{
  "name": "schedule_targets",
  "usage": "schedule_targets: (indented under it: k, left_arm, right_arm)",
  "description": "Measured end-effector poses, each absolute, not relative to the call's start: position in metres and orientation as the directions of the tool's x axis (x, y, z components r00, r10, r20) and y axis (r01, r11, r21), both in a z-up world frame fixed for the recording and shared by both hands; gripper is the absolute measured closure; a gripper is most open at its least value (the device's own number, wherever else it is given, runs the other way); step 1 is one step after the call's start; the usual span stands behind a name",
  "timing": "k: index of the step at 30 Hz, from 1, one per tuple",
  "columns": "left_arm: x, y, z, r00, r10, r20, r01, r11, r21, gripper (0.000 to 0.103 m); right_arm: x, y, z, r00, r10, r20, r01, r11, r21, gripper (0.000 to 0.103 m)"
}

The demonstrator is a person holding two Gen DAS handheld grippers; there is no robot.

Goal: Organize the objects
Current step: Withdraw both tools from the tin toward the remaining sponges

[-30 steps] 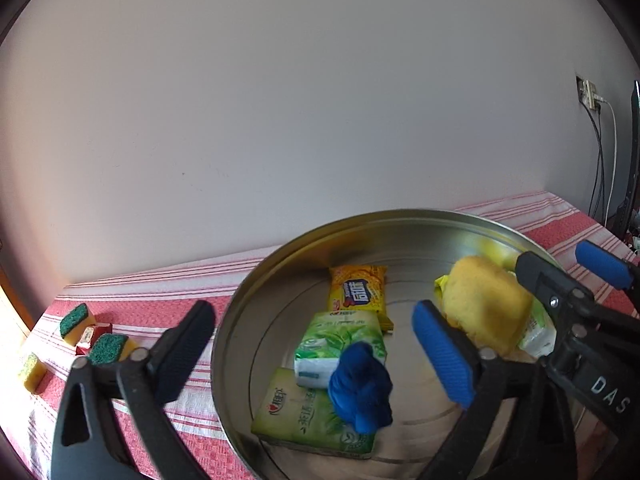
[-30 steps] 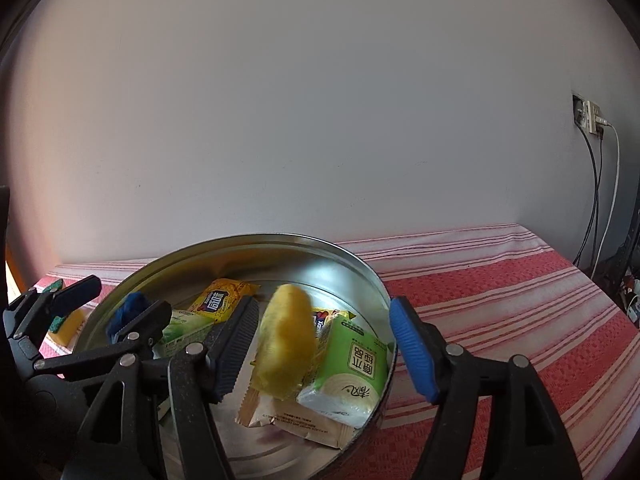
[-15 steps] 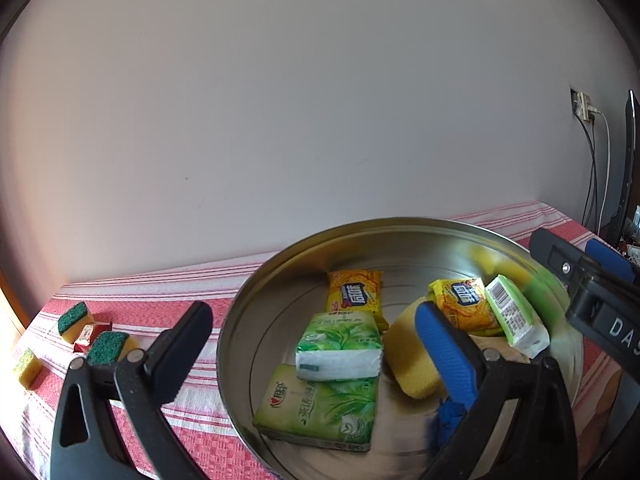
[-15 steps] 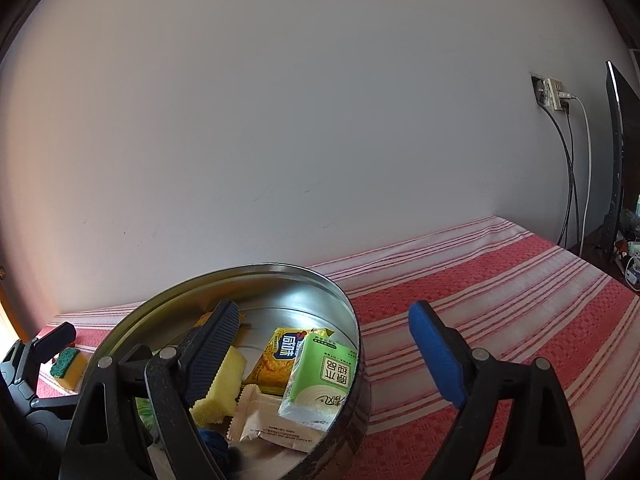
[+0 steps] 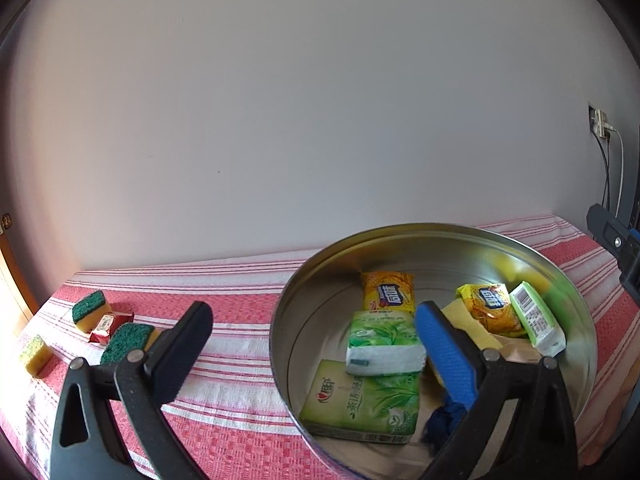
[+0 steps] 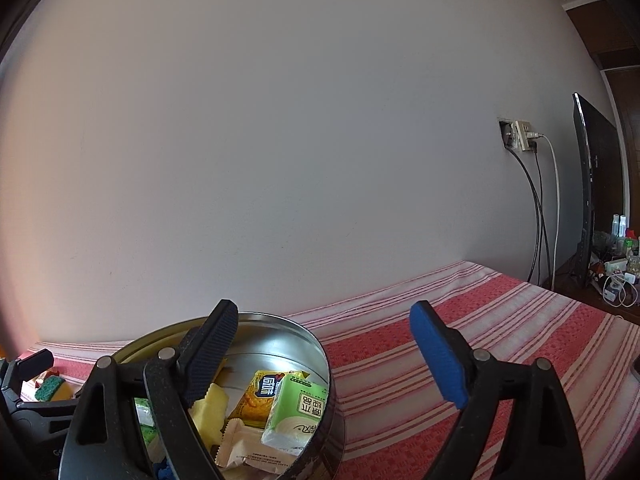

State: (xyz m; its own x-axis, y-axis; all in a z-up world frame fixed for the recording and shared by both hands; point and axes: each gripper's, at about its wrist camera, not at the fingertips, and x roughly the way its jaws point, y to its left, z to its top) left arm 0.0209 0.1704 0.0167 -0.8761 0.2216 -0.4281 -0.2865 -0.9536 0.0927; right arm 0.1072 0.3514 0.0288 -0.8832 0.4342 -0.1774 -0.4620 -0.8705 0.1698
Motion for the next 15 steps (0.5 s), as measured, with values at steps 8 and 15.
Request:
schedule_targets:
  k: [8,15]
  left_arm:
    - [0.023,0.137,0.016,-0.880,0.192,-0.434,-0.253,-0.964,0.086,0.001]
    - [0.012,0.097,0.015,-0.892,0.137,-0.430,-0.201,-0.974,0.106,0.001]
  right_arm:
    - [0.119,0.344,0.033,-0.869,0.478,-0.129,-0.494,-0.852,0.171,0.014]
    - [0.119,0.324,0.031,-0.868,0.469,-0.166,-0.495,-0.845,0.202,0.014]
